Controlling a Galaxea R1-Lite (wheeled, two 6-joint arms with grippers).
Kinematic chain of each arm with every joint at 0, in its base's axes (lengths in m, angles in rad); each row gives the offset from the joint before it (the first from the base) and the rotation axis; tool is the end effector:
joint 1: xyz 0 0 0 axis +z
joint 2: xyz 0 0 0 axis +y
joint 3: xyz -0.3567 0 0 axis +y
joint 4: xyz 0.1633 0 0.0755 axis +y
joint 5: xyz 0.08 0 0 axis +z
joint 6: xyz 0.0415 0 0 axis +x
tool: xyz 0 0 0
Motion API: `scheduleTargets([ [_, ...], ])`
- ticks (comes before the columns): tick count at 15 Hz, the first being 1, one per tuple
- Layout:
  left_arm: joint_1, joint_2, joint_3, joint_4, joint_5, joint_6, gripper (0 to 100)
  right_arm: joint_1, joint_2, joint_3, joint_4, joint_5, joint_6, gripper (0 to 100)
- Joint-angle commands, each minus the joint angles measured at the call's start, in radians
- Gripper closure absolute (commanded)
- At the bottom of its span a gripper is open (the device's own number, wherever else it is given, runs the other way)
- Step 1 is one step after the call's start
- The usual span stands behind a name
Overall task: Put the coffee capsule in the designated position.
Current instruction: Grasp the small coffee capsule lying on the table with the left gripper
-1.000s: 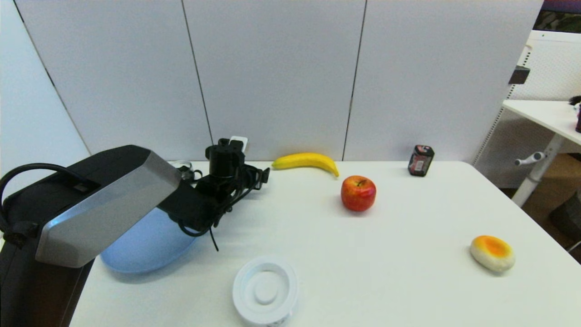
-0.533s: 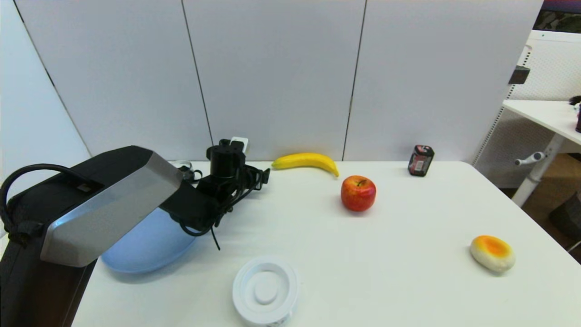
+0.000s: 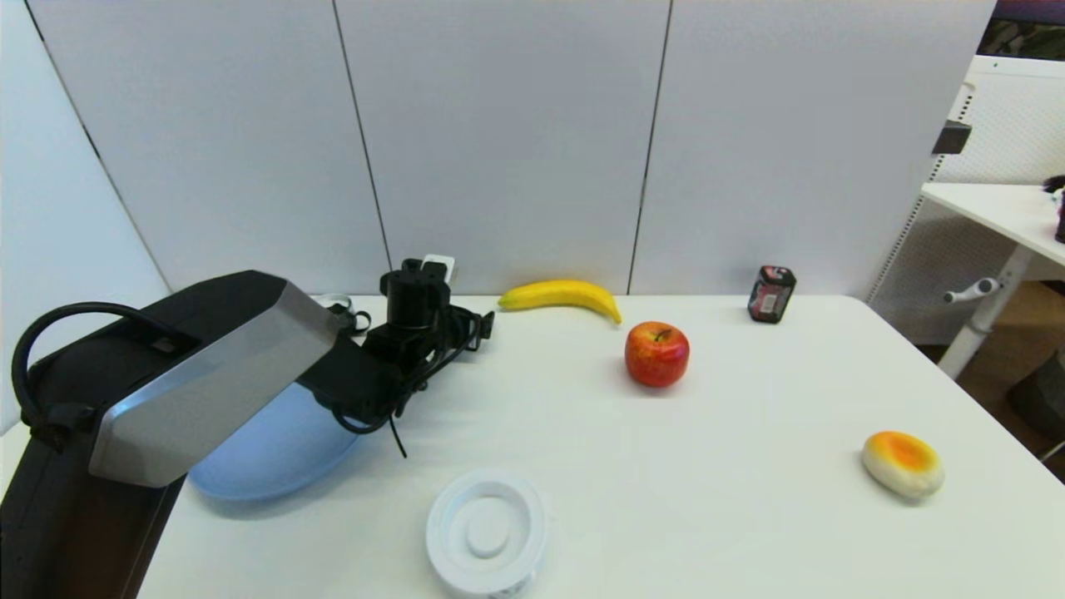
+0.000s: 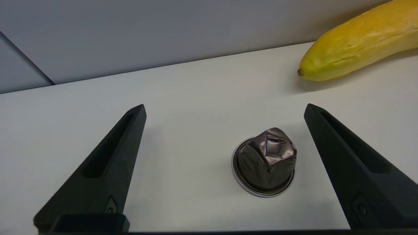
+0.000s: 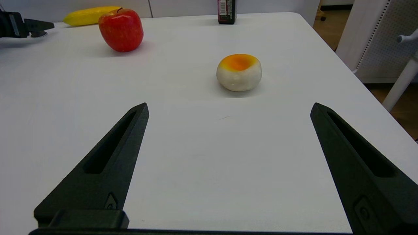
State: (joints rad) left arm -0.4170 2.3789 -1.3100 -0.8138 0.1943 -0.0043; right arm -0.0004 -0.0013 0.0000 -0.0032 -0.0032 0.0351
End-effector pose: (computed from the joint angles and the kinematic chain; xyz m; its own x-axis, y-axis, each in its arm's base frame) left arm 0.4782 -0.2031 0.1091 0.9463 -0.2080 -0.2476 0.2256 0.9732 0.0446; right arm -0.0720 -0.0001 0.0758 1.0000 -0.0036 0.0045 0.0034 0.9994 0.0351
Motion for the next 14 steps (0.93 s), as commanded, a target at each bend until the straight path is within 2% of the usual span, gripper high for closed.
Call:
scheduleTargets([
  [1, 0.000, 0.005, -0.002, -0.007, 0.002, -0.003, 0, 0.000, 0.001, 0.000, -0.001, 0.000, 0.000, 0],
  [14, 0.003, 0.032, -0.037, -0.010, 0.002, -0.006, 0, 0.000, 0.001, 0.000, -0.001, 0.000, 0.000, 0],
])
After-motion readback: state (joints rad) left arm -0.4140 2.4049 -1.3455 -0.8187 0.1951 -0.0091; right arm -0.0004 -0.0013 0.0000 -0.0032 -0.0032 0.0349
